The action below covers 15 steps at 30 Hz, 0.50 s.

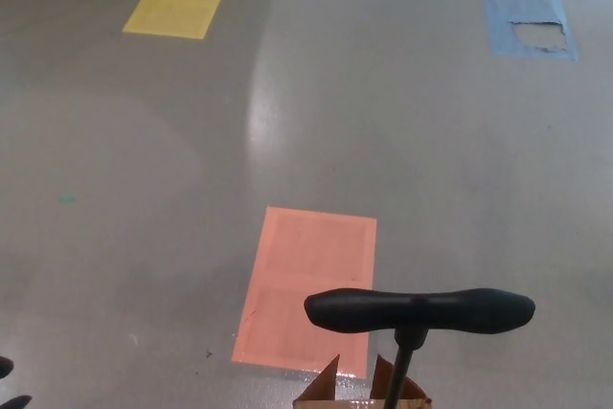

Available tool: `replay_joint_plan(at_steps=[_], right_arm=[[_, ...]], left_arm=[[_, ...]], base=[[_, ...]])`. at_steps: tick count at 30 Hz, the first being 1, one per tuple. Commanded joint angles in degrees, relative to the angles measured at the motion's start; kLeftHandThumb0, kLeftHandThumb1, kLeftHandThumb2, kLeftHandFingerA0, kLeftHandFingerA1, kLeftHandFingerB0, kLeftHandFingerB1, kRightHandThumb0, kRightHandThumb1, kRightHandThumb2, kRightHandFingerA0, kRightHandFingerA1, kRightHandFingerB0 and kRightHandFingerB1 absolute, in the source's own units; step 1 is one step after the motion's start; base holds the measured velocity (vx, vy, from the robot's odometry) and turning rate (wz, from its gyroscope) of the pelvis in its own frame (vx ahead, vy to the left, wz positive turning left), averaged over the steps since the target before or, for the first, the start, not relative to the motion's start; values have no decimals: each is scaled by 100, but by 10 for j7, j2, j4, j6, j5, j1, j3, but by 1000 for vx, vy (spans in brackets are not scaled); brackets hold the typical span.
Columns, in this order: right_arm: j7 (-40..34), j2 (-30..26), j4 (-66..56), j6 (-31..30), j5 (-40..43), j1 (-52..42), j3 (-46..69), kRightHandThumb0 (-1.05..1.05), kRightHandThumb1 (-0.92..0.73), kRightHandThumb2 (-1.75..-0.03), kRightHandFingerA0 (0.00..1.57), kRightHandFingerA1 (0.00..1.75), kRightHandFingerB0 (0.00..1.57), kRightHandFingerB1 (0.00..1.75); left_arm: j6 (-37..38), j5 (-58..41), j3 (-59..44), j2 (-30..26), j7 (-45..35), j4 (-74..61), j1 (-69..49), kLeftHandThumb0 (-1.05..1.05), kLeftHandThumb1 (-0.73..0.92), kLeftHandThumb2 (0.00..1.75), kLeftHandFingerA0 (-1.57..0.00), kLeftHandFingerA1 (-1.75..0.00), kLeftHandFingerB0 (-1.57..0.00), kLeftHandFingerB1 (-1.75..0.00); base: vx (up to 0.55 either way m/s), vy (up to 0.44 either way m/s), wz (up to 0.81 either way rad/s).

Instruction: An air pump is kept on top of a storage box on the floor and the robot uses its right hand to press down on the handle of the pump to compress it

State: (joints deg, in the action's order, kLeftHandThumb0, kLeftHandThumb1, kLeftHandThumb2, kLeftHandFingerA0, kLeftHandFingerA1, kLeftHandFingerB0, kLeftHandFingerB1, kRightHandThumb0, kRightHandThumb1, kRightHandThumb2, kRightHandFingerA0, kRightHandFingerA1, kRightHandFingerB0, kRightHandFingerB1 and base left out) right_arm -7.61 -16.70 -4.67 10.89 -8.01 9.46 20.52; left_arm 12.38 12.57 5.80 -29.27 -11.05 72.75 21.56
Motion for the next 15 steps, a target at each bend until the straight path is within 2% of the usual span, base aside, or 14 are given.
replay_joint_plan(at_steps=[1, 4, 6, 10, 11, 12, 13, 15], right_arm=[[51, -131, -332, -187, 62, 124, 81, -79, -75, -112, 7, 25, 6, 28], [77, -163, -332, -167, 86, 159, 68, -84, -81, -112, 7, 17, 8, 22], [87, -177, -336, -185, 93, 182, 59, -87, -80, -112, 8, 17, 8, 24], [126, -218, -364, -251, 144, 243, 27, -88, -80, -112, 8, 17, 8, 22], [152, -245, -375, -275, 156, 270, 8, -93, -83, -113, 8, 9, 7, 13], [155, -248, -377, -280, 158, 274, 6, -93, -83, -113, 8, 9, 7, 13], [170, -267, -392, -312, 175, 291, -7, -90, -81, -115, 0, 11, 0, 12], [182, -284, -408, -344, 191, 305, -17, -92, -82, -114, 3, 12, 2, 9]], left_arm=[[12, 5, -2, -14, -6, 9, -5, -61, 74, 62, -23, -31, -23, -29], [9, 4, -4, -13, -5, 9, -4, -60, 73, 63, -25, -31, -23, -28], [10, 5, -2, -14, -4, 9, -4, -60, 74, 63, -25, -31, -23, -28], [14, 6, -1, -14, -1, 9, -5, -61, 74, 63, -26, -31, -23, -28], [14, 5, -2, -13, -1, 9, -7, -60, 74, 63, -26, -31, -23, -28], [14, 5, -3, -13, -1, 10, -7, -60, 74, 63, -26, -31, -23, -28], [12, 5, -2, -13, 0, 9, -7, -61, 74, 63, -25, -30, -22, -28], [12, 5, -3, -12, 1, 9, -8, -61, 74, 63, -24, -30, -22, -28]], base=[[0, 0, 0], [0, 0, 0], [0, 0, 0], [0, 0, 0], [0, 0, 0], [0, 0, 0], [0, 0, 0], [0, 0, 0]])
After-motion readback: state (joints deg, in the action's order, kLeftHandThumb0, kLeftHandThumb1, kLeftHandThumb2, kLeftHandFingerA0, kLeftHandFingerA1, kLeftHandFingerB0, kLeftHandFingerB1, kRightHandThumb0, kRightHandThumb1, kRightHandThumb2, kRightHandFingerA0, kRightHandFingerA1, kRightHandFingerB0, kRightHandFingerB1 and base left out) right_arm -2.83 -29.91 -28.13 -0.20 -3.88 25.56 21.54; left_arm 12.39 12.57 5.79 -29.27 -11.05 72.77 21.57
